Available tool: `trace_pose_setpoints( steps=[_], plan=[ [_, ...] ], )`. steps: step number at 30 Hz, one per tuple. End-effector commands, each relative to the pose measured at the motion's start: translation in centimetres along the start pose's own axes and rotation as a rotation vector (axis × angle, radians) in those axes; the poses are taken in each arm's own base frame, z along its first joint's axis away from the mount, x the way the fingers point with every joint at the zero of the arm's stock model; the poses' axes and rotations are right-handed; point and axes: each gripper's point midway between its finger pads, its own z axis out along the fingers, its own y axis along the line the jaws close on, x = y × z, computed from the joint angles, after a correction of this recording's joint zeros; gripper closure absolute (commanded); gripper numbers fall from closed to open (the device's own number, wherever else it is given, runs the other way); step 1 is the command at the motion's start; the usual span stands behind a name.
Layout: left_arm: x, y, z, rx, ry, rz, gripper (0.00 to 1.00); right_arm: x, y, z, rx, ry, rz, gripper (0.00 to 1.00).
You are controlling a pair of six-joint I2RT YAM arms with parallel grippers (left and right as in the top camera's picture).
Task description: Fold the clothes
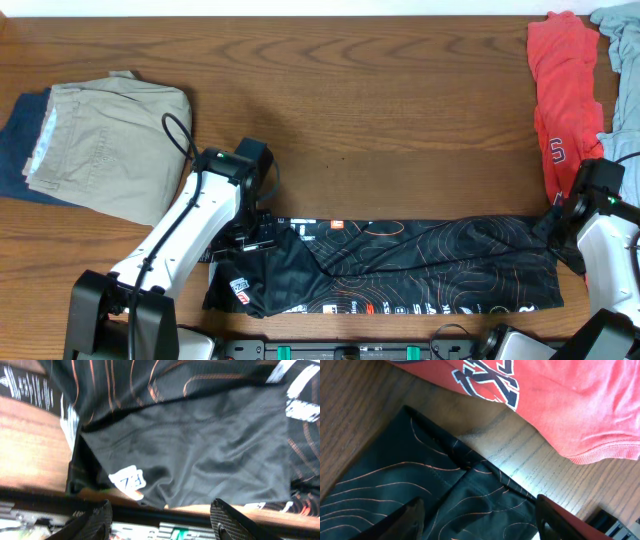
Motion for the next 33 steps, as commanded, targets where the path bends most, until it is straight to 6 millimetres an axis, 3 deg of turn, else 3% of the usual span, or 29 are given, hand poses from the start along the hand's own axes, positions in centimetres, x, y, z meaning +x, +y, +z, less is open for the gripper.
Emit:
trace_pose_setpoints(
  steps=[1,9,14,22,25,28,32,33],
  plan=[
    [-0.4,0.2,0.0,-0.008,-0.027,-0.016,0.34,-0.1,0.0,-0.2,-0.019,-0.004,0.018,0.29],
    [-0.8,-0.2,0.5,0.011,-0.044,-0.064,0.28,0.2,1.2,-0.3,-0.088,0.015,-0.080,0.27],
    [-0.4,-1.6,2.1,0.106,-0.013,-0.059,0.28,-0.2,2.3,-0.2,-0.144,-0.004,-0.163,0.26],
    [-0.4,-1.5,4.5,0.123,-0.018,-0.115,0.28,0.8,2.4,0.5,-0.146,0.039,-0.179,0.25],
    [-0.8,-1.7,4.9,0.134,-0.034,-0.112,0.28,1.1,2.7,0.6,-0.161,0.048,-0.181,0.27],
    [-0.9,-1.7,5.3,0.137,-0.038,-0.132,0.28,1.4,3.1,0.6,-0.190,0.058,-0.180,0.38],
    [-0.8,-1.5,6.1,0.141,-0.040,-0.160,0.28,2.3,3.0,1.2,-0.190,0.080,-0.180,0.39],
    [-0.8,-1.5,6.4,0.141,-0.039,-0.171,0.28,2.5,3.1,1.3,-0.192,0.084,-0.170,0.43]
  ],
)
